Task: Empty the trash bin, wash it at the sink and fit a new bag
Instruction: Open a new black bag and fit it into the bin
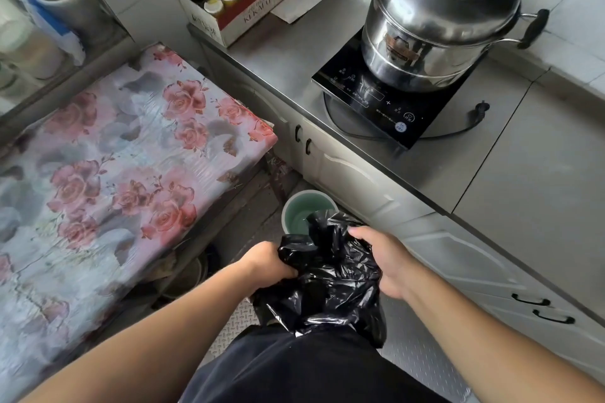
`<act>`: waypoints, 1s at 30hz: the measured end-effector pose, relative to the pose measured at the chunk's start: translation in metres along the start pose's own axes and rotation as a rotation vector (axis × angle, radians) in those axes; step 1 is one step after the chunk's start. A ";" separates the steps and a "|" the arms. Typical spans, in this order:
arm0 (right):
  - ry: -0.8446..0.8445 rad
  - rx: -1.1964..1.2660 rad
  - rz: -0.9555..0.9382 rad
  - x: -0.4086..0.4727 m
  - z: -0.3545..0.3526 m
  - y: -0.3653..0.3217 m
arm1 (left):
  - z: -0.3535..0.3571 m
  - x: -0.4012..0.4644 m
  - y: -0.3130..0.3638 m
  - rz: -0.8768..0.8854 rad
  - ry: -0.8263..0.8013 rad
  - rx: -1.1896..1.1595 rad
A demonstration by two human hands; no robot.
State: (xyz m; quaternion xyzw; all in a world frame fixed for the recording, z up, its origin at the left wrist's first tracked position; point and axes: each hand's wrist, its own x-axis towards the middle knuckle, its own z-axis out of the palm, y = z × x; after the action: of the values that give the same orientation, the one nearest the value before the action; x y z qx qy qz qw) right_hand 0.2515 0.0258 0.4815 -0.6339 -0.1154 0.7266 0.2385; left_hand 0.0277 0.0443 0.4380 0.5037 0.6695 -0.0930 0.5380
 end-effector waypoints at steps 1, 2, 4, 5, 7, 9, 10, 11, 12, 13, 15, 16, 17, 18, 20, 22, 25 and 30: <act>-0.035 -0.146 -0.005 -0.001 -0.004 -0.003 | -0.001 0.001 0.000 -0.014 0.020 0.026; -0.034 -0.324 -0.014 -0.002 -0.008 -0.006 | -0.002 0.002 -0.001 -0.027 0.041 0.036; 0.076 -0.780 -0.010 0.000 -0.014 -0.007 | -0.007 0.004 -0.005 -0.035 0.105 0.029; 0.155 -1.017 0.006 0.002 -0.016 -0.008 | -0.008 0.004 -0.008 -0.037 0.144 0.001; 0.281 -1.309 0.057 0.004 -0.020 -0.007 | -0.009 0.006 -0.015 -0.050 0.201 -0.140; 0.322 -1.320 0.077 0.007 -0.025 -0.003 | -0.008 0.006 -0.021 -0.074 0.249 -0.304; 0.333 -1.296 0.074 0.008 -0.027 0.000 | -0.008 0.006 -0.024 -0.081 0.284 -0.357; 0.350 -1.274 0.068 0.009 -0.031 0.003 | -0.008 0.005 -0.028 -0.083 0.318 -0.388; 0.370 -1.253 0.065 0.010 -0.035 0.006 | -0.008 0.006 -0.033 -0.078 0.350 -0.395; 0.395 -1.227 0.057 0.011 -0.038 0.009 | -0.009 0.006 -0.037 -0.074 0.380 -0.370; 0.464 -1.150 0.029 0.014 -0.045 0.014 | -0.011 0.008 -0.044 -0.069 0.419 -0.233; 0.505 -1.106 0.010 0.016 -0.049 0.017 | -0.012 0.008 -0.047 -0.065 0.431 -0.153; 0.547 -1.056 -0.010 0.018 -0.053 0.019 | -0.013 0.007 -0.050 -0.062 0.445 -0.085; 0.584 -0.991 -0.029 0.018 -0.057 0.021 | -0.013 0.006 -0.052 -0.064 0.462 -0.040; 0.649 -0.827 -0.066 0.020 -0.063 0.025 | -0.014 0.004 -0.057 -0.091 0.502 -0.008; 0.701 -0.672 -0.105 0.022 -0.066 0.027 | -0.013 0.002 -0.060 -0.117 0.512 -0.024; 0.652 -0.499 -0.154 0.019 -0.058 0.026 | -0.008 0.000 -0.057 -0.083 0.427 -0.078; 0.423 -0.631 -0.207 0.014 -0.037 0.023 | 0.004 0.003 -0.047 -0.054 0.325 -0.028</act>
State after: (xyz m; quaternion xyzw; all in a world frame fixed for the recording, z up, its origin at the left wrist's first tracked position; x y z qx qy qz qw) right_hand 0.2821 0.0076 0.4522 -0.7968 -0.3447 0.4809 0.1226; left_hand -0.0059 0.0207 0.4145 0.4863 0.7623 -0.0151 0.4267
